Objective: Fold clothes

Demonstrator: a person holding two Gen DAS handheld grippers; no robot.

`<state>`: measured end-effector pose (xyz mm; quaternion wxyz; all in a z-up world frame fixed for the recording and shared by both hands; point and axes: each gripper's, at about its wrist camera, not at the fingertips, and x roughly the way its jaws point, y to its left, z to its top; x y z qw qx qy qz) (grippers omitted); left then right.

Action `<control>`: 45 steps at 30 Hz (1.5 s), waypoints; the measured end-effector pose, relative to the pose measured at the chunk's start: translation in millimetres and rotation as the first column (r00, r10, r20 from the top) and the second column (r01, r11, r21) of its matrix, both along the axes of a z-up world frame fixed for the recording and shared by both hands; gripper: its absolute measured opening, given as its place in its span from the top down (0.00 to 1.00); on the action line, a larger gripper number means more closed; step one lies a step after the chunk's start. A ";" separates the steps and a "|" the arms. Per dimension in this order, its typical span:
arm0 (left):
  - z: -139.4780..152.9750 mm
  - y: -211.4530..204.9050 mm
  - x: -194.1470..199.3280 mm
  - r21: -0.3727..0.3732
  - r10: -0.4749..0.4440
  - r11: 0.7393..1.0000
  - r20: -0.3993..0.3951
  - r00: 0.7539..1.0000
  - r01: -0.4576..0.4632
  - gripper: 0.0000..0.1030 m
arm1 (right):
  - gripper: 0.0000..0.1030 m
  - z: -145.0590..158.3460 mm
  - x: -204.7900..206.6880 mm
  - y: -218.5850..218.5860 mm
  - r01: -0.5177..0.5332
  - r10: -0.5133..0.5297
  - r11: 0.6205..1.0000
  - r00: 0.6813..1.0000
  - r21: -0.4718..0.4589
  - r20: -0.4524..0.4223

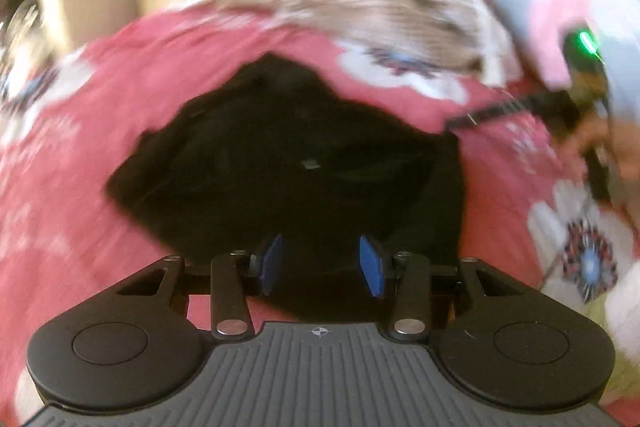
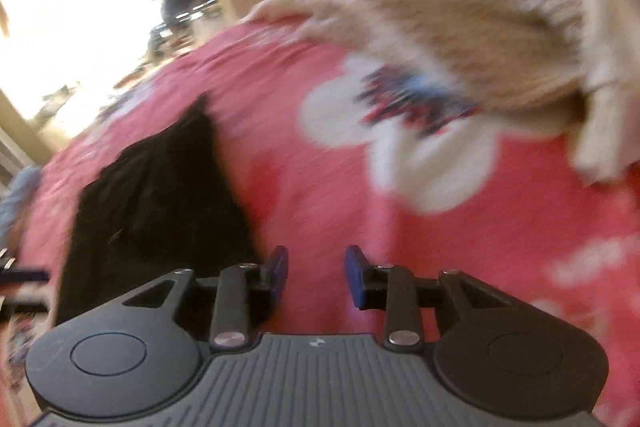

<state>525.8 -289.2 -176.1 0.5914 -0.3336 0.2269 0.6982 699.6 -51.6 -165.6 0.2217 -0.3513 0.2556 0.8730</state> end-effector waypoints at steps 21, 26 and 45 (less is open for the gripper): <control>-36.2 -4.0 16.9 0.001 0.025 1.000 0.030 0.999 -0.025 0.56 | 0.49 22.9 -117.3 22.0 -0.387 0.376 0.920 0.916 -0.062 -0.137; -38.9 -4.5 17.4 0.015 0.033 0.999 0.033 0.999 -0.033 0.55 | 0.38 12.3 -175.6 46.3 -0.390 0.376 0.913 0.918 -0.119 -0.126; -41.7 -6.8 20.7 0.027 0.038 0.999 0.019 0.999 -0.039 0.53 | 0.60 6.6 -199.3 15.5 -0.589 0.592 0.806 0.802 0.055 -0.077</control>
